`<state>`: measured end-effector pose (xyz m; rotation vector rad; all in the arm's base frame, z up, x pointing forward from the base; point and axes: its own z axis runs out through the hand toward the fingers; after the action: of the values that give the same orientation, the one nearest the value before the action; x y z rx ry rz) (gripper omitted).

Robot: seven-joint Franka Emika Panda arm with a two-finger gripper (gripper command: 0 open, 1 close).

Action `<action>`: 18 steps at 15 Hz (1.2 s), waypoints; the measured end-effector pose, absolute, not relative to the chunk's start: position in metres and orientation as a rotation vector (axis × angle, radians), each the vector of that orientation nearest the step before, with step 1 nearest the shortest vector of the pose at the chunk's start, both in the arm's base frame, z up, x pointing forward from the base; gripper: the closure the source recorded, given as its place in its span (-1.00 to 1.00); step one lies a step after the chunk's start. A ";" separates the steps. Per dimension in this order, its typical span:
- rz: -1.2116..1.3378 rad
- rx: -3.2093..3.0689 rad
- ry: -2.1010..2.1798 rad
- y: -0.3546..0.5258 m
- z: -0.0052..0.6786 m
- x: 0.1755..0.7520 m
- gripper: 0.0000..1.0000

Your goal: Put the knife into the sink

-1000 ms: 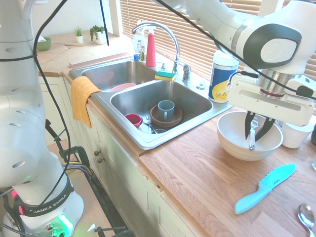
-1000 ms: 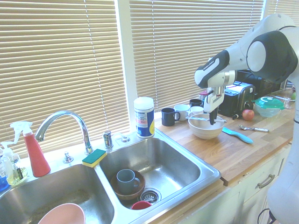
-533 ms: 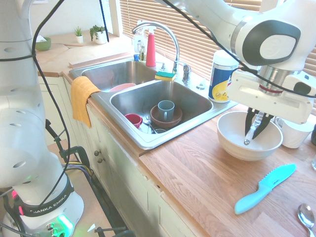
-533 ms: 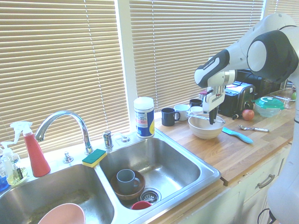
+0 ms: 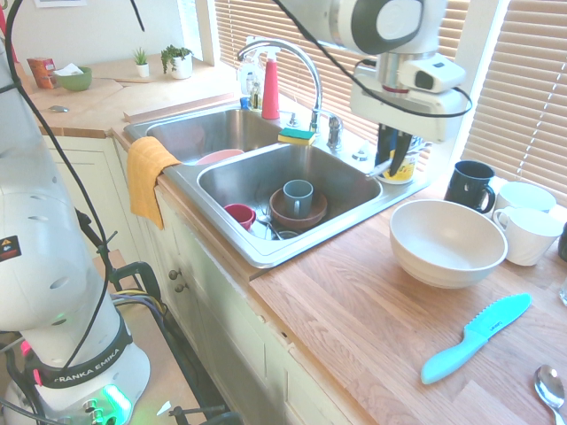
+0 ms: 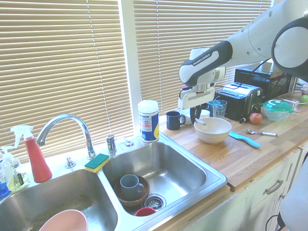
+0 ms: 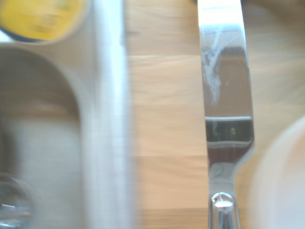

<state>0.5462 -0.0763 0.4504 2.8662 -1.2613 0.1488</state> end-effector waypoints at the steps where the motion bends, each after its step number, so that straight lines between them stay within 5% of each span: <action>1: 0.147 2.849 -1.298 -0.047 0.444 0.544 1.00; 11: 0.111 2.857 -1.374 0.093 0.323 0.524 1.00; 18: 0.035 2.858 -1.340 0.111 0.239 0.521 1.00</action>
<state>0.5207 0.1110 0.2393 2.8582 -1.3399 0.0351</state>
